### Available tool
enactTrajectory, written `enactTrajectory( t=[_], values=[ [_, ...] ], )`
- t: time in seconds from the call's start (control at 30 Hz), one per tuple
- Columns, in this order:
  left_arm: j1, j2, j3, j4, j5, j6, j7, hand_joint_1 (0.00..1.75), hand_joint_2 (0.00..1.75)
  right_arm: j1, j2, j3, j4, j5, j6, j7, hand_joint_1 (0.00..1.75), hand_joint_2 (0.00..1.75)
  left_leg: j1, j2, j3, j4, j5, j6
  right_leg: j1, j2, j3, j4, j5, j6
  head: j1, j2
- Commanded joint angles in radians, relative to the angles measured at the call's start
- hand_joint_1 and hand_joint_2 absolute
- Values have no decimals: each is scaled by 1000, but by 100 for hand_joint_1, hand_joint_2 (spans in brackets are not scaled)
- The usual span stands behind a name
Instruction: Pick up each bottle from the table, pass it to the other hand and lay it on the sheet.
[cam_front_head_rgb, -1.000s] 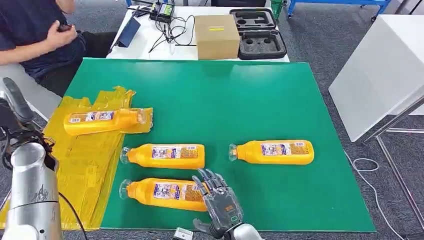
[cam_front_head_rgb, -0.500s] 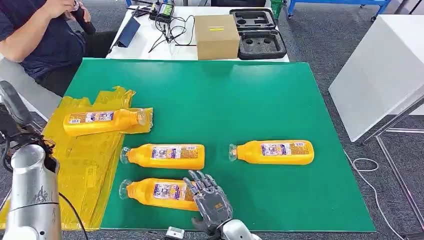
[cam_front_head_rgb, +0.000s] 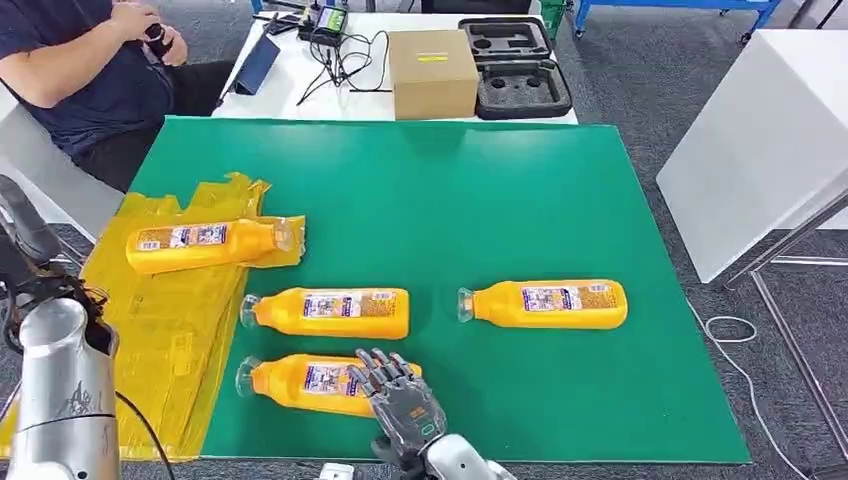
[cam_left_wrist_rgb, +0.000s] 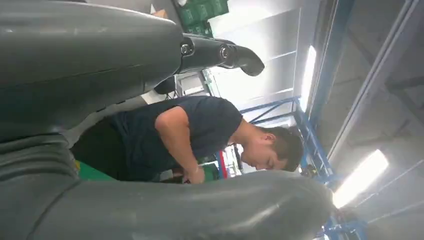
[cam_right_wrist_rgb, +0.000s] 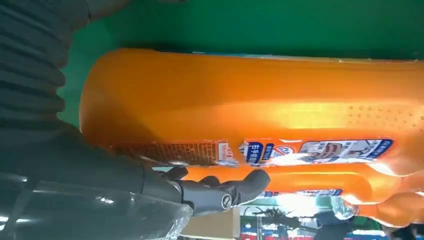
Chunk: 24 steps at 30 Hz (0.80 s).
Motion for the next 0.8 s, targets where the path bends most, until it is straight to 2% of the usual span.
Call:
enactTrajectory(
  t=[0.03, 0.1, 0.13, 0.17, 0.57, 0.8],
  values=[
    [2, 14, 3, -6, 19, -2, 3, 0, 0, -43, 58, -14, 239, 50, 10, 45, 0, 175, 2, 0, 3, -1, 0, -3, 2, -1, 4, -2, 0, -2, 0, 0],
    [1, 13, 4, -5, 25, -4, 4, 0, 0, -49, 66, -20, 271, 62, 13, 51, 0, 175, 2, 0, 4, -1, 0, -2, 2, -1, 4, -2, 0, -2, 0, 0],
    [0, 13, 2, -2, 26, -3, 3, 0, 0, -51, 70, -23, 289, 65, 4, 48, 14, 175, 3, 0, 6, -1, 0, -3, 3, -1, 6, -2, 1, -3, 0, 0],
    [-1, 12, 2, -3, 26, -3, 3, 0, 0, -50, 68, -23, 292, 64, 5, 48, 175, 175, 2, -1, 6, -1, 0, -3, 2, -1, 6, -2, 1, -3, 0, 0],
    [21, 18, 9, -28, 45, 1, 3, 0, 0, -49, 75, -24, 338, 62, 10, 27, 175, 175, 6, 2, 10, -2, 4, -8, 6, 0, 9, -3, 6, -12, 0, 0],
    [45, 21, 12, -58, 53, -5, 1, 0, 0, -52, 78, -18, 354, 67, 17, 25, 175, 175, 8, 3, 11, -2, 3, -9, 8, 3, 9, -2, 6, -12, 0, 0]
  ],
)
